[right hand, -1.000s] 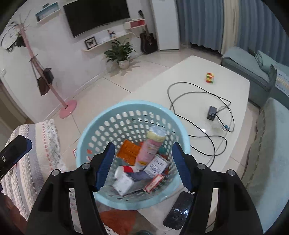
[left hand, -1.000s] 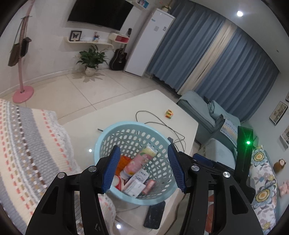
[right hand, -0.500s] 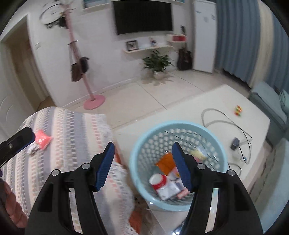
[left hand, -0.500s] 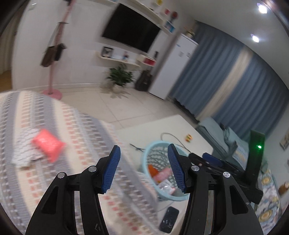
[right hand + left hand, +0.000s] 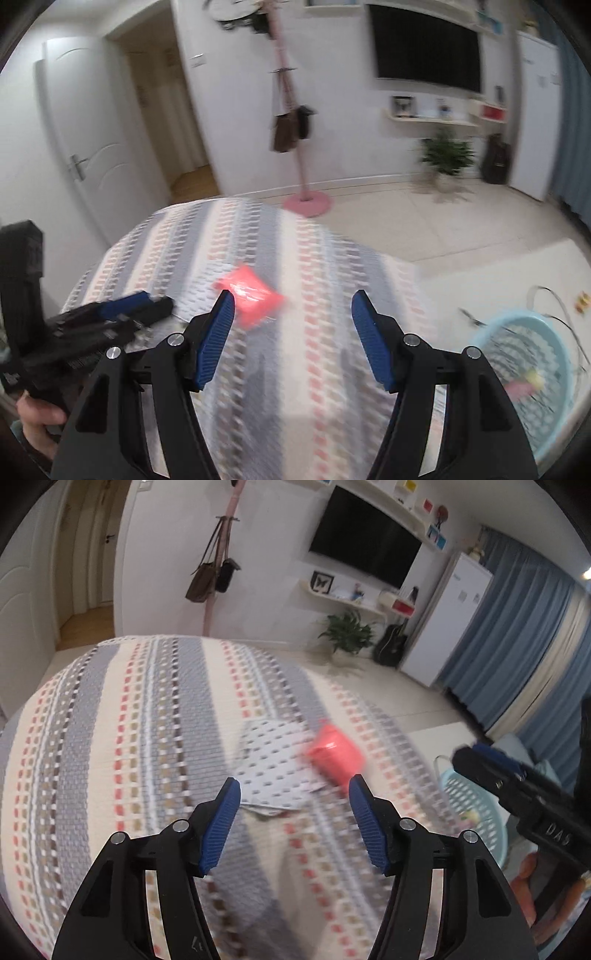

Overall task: Collect trash
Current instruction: 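Grasp the heart-print paper with the left tool while the right tool grasps the pink packet, then carry paper and pink packet over the blue basket and open both tools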

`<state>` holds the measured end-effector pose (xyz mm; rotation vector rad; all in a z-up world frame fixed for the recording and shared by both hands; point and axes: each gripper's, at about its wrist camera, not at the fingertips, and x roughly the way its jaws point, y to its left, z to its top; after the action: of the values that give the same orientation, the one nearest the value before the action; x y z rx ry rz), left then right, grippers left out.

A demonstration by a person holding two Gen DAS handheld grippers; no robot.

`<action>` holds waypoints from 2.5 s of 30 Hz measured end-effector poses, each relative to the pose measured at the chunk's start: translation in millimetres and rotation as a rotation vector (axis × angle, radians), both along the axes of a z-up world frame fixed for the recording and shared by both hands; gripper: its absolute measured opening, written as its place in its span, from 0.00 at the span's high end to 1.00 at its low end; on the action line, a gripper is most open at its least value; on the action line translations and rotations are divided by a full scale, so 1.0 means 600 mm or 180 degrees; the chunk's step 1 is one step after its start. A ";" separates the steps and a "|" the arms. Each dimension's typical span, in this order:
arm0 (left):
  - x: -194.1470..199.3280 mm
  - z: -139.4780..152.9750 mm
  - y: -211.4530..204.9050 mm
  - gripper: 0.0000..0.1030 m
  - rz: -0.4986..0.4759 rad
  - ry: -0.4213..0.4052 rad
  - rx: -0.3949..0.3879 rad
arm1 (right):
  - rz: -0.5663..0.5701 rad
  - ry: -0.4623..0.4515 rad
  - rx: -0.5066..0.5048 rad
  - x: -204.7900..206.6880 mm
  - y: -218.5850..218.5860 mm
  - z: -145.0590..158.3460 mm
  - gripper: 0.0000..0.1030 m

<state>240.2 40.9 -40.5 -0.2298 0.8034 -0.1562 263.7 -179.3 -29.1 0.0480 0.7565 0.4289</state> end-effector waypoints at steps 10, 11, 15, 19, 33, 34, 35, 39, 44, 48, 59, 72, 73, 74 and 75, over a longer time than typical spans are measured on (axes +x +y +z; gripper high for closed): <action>0.074 -0.044 0.013 0.32 0.0028 0.0211 0.0278 | 0.0254 0.0322 0.0136 0.076 0.034 -0.062 0.40; 0.076 -0.045 0.008 0.32 -0.0002 0.0210 0.0326 | 0.0305 0.0310 0.0111 0.080 0.039 -0.063 0.40; 0.083 -0.046 0.006 0.32 -0.0099 0.0179 0.0321 | 0.0510 0.0294 0.0061 0.091 0.063 -0.068 0.40; 0.083 -0.047 -0.009 0.53 -0.0156 0.0160 0.0562 | 0.0562 0.0325 0.0068 0.103 0.074 -0.076 0.40; 0.047 -0.044 0.070 0.90 0.0129 -0.0054 -0.0194 | 0.0693 0.0424 -0.0230 0.112 0.120 -0.095 0.36; 0.046 -0.043 0.071 0.90 0.0125 -0.0076 -0.0221 | 0.0697 0.0426 -0.0277 0.112 0.124 -0.097 0.36; 0.044 -0.042 0.070 0.90 0.0118 -0.0095 -0.0229 | 0.0709 0.0418 -0.0332 0.111 0.129 -0.099 0.36; 0.040 -0.041 0.057 0.90 0.0107 -0.0134 -0.0112 | 0.0699 0.0272 -0.0623 0.096 0.150 -0.103 0.46; 0.042 -0.039 0.058 0.90 0.0120 -0.0159 -0.0116 | 0.0626 0.0097 -0.0749 0.083 0.154 -0.098 0.65; 0.037 -0.026 0.040 0.90 0.0049 -0.0204 -0.0064 | 0.0456 0.0007 -0.0552 0.078 0.122 -0.082 0.65; 0.000 0.070 -0.062 0.90 -0.0368 -0.0610 -0.0048 | -0.0238 -0.0462 -0.0479 -0.007 -0.047 -0.013 0.65; -0.018 0.089 -0.292 0.90 -0.1087 -0.0728 0.0006 | -0.1078 -0.0505 -0.0388 -0.077 -0.260 0.014 0.65; -0.018 0.086 -0.304 0.90 -0.1121 -0.0718 0.0014 | -0.1123 -0.0488 -0.0378 -0.079 -0.272 0.013 0.65; -0.016 0.082 -0.323 0.90 -0.1173 -0.0701 0.0023 | -0.1187 -0.0454 -0.0356 -0.082 -0.290 0.009 0.65; -0.016 0.077 -0.336 0.90 -0.1218 -0.0685 0.0025 | -0.1240 -0.0423 -0.0342 -0.083 -0.304 0.006 0.65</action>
<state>230.6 -160.5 5.7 -0.0479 0.6267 -0.5292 213.9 -361.6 -25.4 0.0640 0.6197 0.0197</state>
